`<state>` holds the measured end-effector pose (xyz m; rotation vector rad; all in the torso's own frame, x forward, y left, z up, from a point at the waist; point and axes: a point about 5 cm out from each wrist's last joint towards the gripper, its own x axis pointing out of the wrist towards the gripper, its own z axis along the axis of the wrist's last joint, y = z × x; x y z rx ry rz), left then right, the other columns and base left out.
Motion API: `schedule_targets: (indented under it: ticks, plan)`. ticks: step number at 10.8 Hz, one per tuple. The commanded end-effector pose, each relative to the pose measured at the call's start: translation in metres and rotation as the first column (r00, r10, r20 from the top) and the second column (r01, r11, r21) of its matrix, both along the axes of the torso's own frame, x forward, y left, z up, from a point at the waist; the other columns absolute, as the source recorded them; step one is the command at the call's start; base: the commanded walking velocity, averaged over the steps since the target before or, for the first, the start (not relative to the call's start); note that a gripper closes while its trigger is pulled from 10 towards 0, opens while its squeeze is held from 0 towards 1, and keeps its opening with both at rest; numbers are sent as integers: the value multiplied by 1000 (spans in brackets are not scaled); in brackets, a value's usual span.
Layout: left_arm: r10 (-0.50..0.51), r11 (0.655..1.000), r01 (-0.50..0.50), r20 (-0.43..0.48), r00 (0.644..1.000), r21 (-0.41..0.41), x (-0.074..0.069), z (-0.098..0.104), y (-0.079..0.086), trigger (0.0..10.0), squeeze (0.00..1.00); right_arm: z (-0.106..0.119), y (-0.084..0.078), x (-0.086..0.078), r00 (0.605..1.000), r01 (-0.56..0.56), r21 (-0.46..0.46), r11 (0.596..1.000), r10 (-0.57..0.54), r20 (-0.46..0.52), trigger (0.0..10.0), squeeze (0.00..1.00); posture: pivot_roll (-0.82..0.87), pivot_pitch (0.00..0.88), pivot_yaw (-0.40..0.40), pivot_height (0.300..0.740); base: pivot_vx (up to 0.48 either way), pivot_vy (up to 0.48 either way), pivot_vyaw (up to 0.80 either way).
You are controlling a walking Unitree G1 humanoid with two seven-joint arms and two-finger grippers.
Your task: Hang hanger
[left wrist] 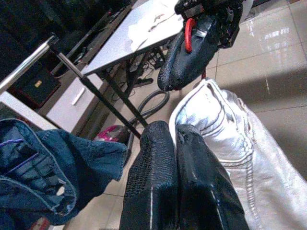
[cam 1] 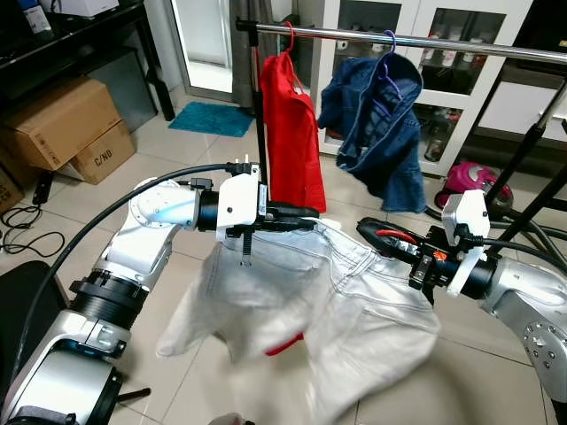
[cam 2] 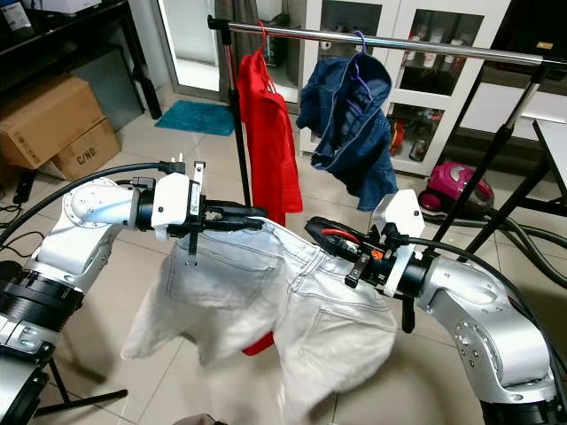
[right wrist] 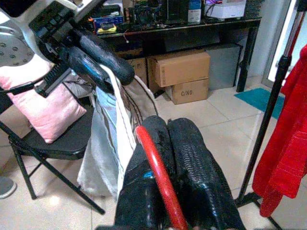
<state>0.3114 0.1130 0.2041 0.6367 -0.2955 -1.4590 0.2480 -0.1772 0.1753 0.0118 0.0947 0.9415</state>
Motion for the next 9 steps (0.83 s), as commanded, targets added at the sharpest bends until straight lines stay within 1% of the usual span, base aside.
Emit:
schedule_targets:
  ticks: [1, 2, 3, 4, 5, 6, 7, 8, 9]
  plan:
    - [6, 998, -2, 56, 998, -64, -1, 16, 0, 0, 0, 0, -2, -1, 1000, 10, 4, 1000, -10, -8, 10000, 0, -66, 3, 37, 740, 0, 0, 0]
    - [-19, 995, 18, -13, 1000, -101, -6, 20, 0, 0, 0, -6, -6, 3, 998, 60, -30, 998, -61, -33, 10000, 0, -67, 4, 39, 740, 0, 0, 0]
    - [-74, 994, 68, -78, 994, -80, -18, 19, -2, 0, 0, -12, -13, 12, 984, 167, -65, 984, -171, -52, 10000, 0, -65, 7, 39, 740, 0, 0, 0]
    - [-86, 993, 79, -79, 993, -91, -26, 18, -8, 0, 0, -13, -22, 24, 944, 319, -25, 947, -320, -79, 10000, 0, -60, 9, 37, 740, 0, 0, 0]
    - [-88, 996, 87, -67, 994, -20, -31, 8, -10, 0, 0, -11, -29, 32, 903, 423, 25, 906, -418, -104, 10000, 0, -57, 12, 36, 740, 0, 0, 0]
    - [-90, 995, 93, -73, 993, 43, -36, -1, -10, 0, 0, -8, -36, 37, 868, 491, 73, 868, -481, -122, 10000, 0, -54, 14, 36, 740, 0, 0, 0]
    - [-78, 993, 88, -127, 989, 81, -43, -12, -10, 0, 0, 0, -47, 44, 824, 566, 131, 814, -552, -130, 10000, 0, -56, 18, 39, 740, 0, 0, 0]
    - [-73, 992, 86, -135, 988, 93, -46, -15, -10, 0, 0, 2, -50, 45, 811, 585, 128, 801, -574, -118, 10000, 0, -56, 20, 41, 740, 0, 0, 0]
    - [-73, 991, 89, -167, 983, 95, -54, -21, -17, 0, 0, 8, -63, 52, 743, 669, 161, 726, -661, -105, 10000, 0, -57, 22, 43, 740, 0, 0, 0]
